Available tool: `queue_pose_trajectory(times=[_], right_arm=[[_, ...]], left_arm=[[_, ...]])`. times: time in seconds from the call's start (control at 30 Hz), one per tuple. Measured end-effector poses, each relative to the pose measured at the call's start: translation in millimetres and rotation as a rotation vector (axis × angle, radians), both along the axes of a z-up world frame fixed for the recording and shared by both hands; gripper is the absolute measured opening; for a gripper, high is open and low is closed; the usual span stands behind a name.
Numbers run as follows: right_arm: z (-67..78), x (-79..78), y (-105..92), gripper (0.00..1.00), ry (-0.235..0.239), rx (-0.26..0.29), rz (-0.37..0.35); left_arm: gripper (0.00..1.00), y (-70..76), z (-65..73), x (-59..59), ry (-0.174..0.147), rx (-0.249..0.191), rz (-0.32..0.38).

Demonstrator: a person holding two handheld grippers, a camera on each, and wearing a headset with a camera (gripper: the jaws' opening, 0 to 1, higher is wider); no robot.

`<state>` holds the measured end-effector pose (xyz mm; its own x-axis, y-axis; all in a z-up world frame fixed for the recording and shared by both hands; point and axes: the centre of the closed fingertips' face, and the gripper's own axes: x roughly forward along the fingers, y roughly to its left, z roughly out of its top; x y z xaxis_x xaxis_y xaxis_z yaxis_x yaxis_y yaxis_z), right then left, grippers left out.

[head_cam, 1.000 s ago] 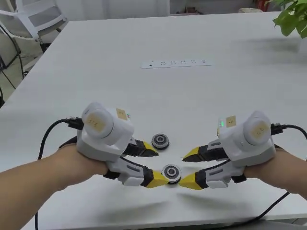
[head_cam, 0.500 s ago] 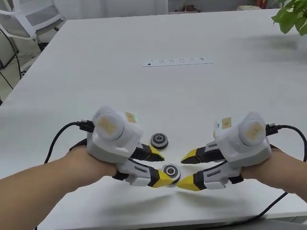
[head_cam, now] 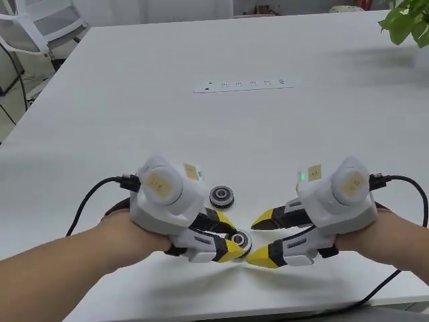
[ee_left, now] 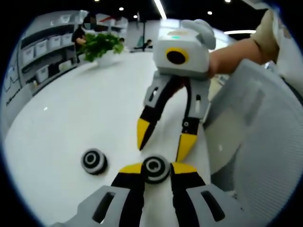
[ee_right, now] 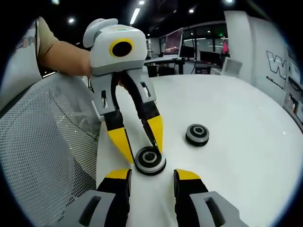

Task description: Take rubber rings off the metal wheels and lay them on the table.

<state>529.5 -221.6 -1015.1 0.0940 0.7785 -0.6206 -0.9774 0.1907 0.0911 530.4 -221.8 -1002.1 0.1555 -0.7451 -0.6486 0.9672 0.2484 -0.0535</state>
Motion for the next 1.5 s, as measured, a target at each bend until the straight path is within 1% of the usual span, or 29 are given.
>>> queue_pose_trajectory(times=[0.03,0.07,0.13,0.27,0.37,0.47,0.5,0.57,0.63,0.73,0.83,0.93,1.1,1.23,1.33,1.5], right_arm=[[-0.1,-0.3,0.5,0.33,0.001,0.001,0.001],[-0.6,-0.9,0.9,0.34,0.001,0.000,0.005],[-1.2,-1.4,1.1,0.34,0.001,-0.002,0.010],[-1.0,-1.4,1.5,0.34,0.002,0.000,0.008],[-1.4,-1.9,1.6,0.34,0.005,-0.001,0.008],[-1.6,-2.6,1.8,0.33,0.005,-0.002,0.009],[-1.4,-2.7,1.9,0.33,0.004,-0.002,0.009],[-1.4,-2.6,2.1,0.33,0.005,-0.001,0.008],[-1.3,-2.7,2.6,0.33,0.002,-0.001,0.010],[-1.3,-3.6,4.1,0.33,0.004,0.005,0.012],[-1.7,-4.2,6.0,0.32,0.009,0.011,0.013],[-2.2,-2.9,7.2,0.31,0.005,0.013,0.011],[-0.3,-1.3,11.0,0.29,0.014,0.034,0.001],[-1.2,0.8,11.9,0.26,-0.001,0.031,0.001],[-2.6,0.4,12.7,0.26,0.009,0.036,-0.004],[-1.5,0.0,11.8,0.25,-0.011,0.030,0.003]], left_arm=[[0.20,1.5,-2.2,-0.6,-0.009,0.018,-0.004],[0.20,0.4,-1.9,0.2,-0.038,0.021,-0.017],[0.20,-0.8,-1.6,-0.1,-0.041,0.017,-0.019],[0.19,0.9,-0.5,1.3,-0.026,0.000,0.000],[0.19,1.1,0.5,2.0,0.021,-0.040,0.038],[0.16,2.0,0.4,2.8,0.006,-0.036,0.038],[0.16,1.7,0.0,3.1,-0.006,-0.029,0.037],[0.14,2.3,-0.2,4.3,-0.017,-0.022,0.039],[0.14,2.7,0.0,4.1,-0.018,-0.024,0.039],[0.14,2.8,0.0,3.1,-0.034,-0.019,0.033],[0.14,3.4,0.1,3.8,-0.032,-0.018,0.038],[0.14,3.7,0.1,3.8,-0.034,-0.020,0.043],[0.14,4.2,0.4,3.1,-0.039,-0.020,0.047],[0.14,4.4,0.3,3.9,-0.039,-0.020,0.051],[0.14,4.2,0.3,4.4,-0.038,-0.019,0.054],[0.14,3.7,0.7,4.5,-0.040,-0.019,0.057]])
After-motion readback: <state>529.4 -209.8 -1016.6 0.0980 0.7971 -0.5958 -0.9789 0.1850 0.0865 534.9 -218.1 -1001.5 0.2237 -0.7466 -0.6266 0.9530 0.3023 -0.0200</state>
